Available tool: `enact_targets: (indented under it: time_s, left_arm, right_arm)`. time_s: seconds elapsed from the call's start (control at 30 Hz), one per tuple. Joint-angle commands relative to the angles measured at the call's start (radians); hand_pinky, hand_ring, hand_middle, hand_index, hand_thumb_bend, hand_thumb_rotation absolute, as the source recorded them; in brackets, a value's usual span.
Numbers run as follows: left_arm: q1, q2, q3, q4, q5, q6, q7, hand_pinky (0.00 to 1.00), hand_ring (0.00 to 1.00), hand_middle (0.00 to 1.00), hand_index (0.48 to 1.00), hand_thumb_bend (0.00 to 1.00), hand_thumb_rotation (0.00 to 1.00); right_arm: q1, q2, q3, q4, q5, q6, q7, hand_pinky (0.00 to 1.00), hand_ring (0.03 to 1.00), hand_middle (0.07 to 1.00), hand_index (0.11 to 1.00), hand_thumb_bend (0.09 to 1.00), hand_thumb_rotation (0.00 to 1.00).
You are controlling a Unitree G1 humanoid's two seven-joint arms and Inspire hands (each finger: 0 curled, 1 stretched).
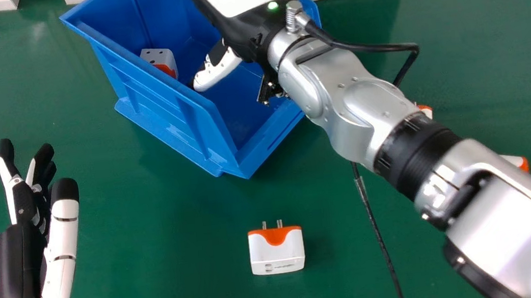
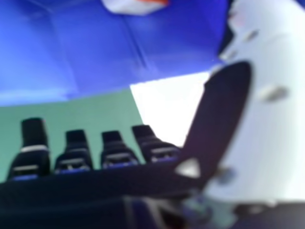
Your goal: Pick all objects and put in blue box
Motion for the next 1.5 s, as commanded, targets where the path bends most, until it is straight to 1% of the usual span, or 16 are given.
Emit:
enact_targets:
  time_s: [0.0, 0.07, 0.17, 0.23, 0.47, 0.57, 0.77, 0.83, 0.9, 1.03, 1.13, 1.2, 1.27, 1.37, 1.4, 1.47]
  left_arm:
    - [-0.001, 0.002, 0.001, -0.015, 0.002, -0.004, 0.008, 0.95, 0.97, 0.97, 0.965, 0.51, 0.89]
    - [-0.004, 0.001, 0.001, -0.011, -0.003, -0.005, 0.007, 0.96, 0.98, 0.97, 0.967, 0.5, 0.89]
    - [-0.008, 0.004, 0.0, -0.006, 0.005, -0.009, 0.009, 0.96, 0.98, 0.97, 0.969, 0.47, 0.89]
    - [-0.01, 0.005, -0.004, -0.002, -0.011, -0.009, -0.002, 0.97, 0.98, 0.97, 0.972, 0.45, 0.88]
    - [-0.01, -0.002, -0.006, -0.002, -0.001, -0.015, 0.007, 0.97, 0.98, 0.97, 0.969, 0.42, 0.87]
    - [-0.007, -0.005, -0.007, -0.003, 0.005, -0.018, 0.012, 0.97, 0.97, 0.97, 0.963, 0.41, 0.88]
    - [0.0, -0.019, -0.02, -0.022, 0.022, 0.0, 0.031, 0.96, 0.96, 0.95, 0.954, 0.39, 0.84]
    - [0.005, -0.022, -0.025, -0.032, 0.036, 0.007, 0.04, 0.96, 0.97, 0.96, 0.958, 0.39, 0.84]
    - [0.008, -0.025, -0.028, -0.036, 0.038, 0.009, 0.044, 0.95, 0.96, 0.95, 0.955, 0.4, 0.84]
    - [0.007, -0.028, -0.031, -0.033, 0.02, 0.016, 0.041, 0.96, 0.96, 0.95, 0.954, 0.41, 0.82]
    - [0.004, -0.024, -0.028, -0.026, 0.021, 0.014, 0.04, 0.97, 0.97, 0.95, 0.954, 0.47, 0.82]
    - [0.002, -0.022, -0.026, -0.02, 0.024, 0.013, 0.042, 0.98, 0.97, 0.96, 0.958, 0.43, 0.79]
    - [0.0, -0.023, -0.025, -0.016, 0.014, 0.015, 0.039, 0.98, 0.97, 0.96, 0.958, 0.43, 0.77]
    - [0.001, -0.021, -0.023, -0.01, 0.027, 0.008, 0.043, 0.97, 0.97, 0.95, 0.956, 0.44, 0.8]
    - [0.0, -0.02, -0.023, -0.006, 0.029, 0.005, 0.044, 0.97, 0.97, 0.95, 0.956, 0.47, 0.82]
    - [0.0, -0.02, -0.023, -0.005, 0.028, 0.004, 0.043, 0.97, 0.97, 0.95, 0.956, 0.44, 0.83]
  right_arm:
    - [0.052, -0.047, -0.023, -0.142, -0.024, 0.031, 0.017, 0.81, 0.938, 0.96, 0.933, 0.63, 0.46]
    - [0.106, -0.075, -0.035, -0.239, -0.028, 0.047, 0.025, 0.82, 0.939, 0.956, 0.934, 0.618, 0.48]
    - [0.218, -0.117, -0.067, -0.416, -0.04, 0.063, 0.015, 0.8, 0.931, 0.944, 0.924, 0.616, 0.52]
    - [0.297, -0.145, -0.087, -0.523, -0.054, 0.059, -0.003, 0.8, 0.934, 0.947, 0.926, 0.609, 0.56]
    - [0.559, -0.21, -0.155, -0.786, -0.058, -0.005, -0.07, 0.82, 0.929, 0.964, 0.938, 0.559, 0.6]
    - [0.702, -0.224, -0.18, -0.89, -0.06, -0.023, -0.088, 0.78, 0.909, 0.93, 0.907, 0.564, 0.61]
    - [0.953, -0.248, -0.227, -1.051, -0.03, -0.084, -0.088, 0.76, 0.898, 0.922, 0.892, 0.566, 0.51]
    - [1.027, -0.261, -0.239, -1.086, -0.022, -0.112, -0.086, 0.77, 0.9, 0.925, 0.894, 0.569, 0.5]
    - [1.089, -0.271, -0.248, -1.104, -0.019, -0.143, -0.093, 0.76, 0.892, 0.92, 0.888, 0.569, 0.5]
    - [1.2, -0.282, -0.26, -1.12, -0.024, -0.199, -0.114, 0.76, 0.884, 0.916, 0.883, 0.569, 0.52]
    - [1.262, -0.287, -0.263, -1.111, -0.035, -0.247, -0.143, 0.74, 0.871, 0.907, 0.882, 0.572, 0.54]
    - [1.291, -0.293, -0.264, -1.097, -0.031, -0.282, -0.157, 0.75, 0.873, 0.909, 0.882, 0.57, 0.57]
    - [1.313, -0.296, -0.264, -1.084, -0.028, -0.309, -0.163, 0.75, 0.87, 0.905, 0.876, 0.578, 0.59]
    - [1.333, -0.298, -0.261, -1.064, -0.024, -0.34, -0.157, 0.74, 0.864, 0.899, 0.871, 0.585, 0.58]
    - [1.336, -0.297, -0.259, -1.059, -0.024, -0.345, -0.149, 0.74, 0.861, 0.896, 0.868, 0.589, 0.57]
    - [1.337, -0.294, -0.253, -1.045, -0.034, -0.355, -0.145, 0.73, 0.85, 0.888, 0.861, 0.597, 0.57]
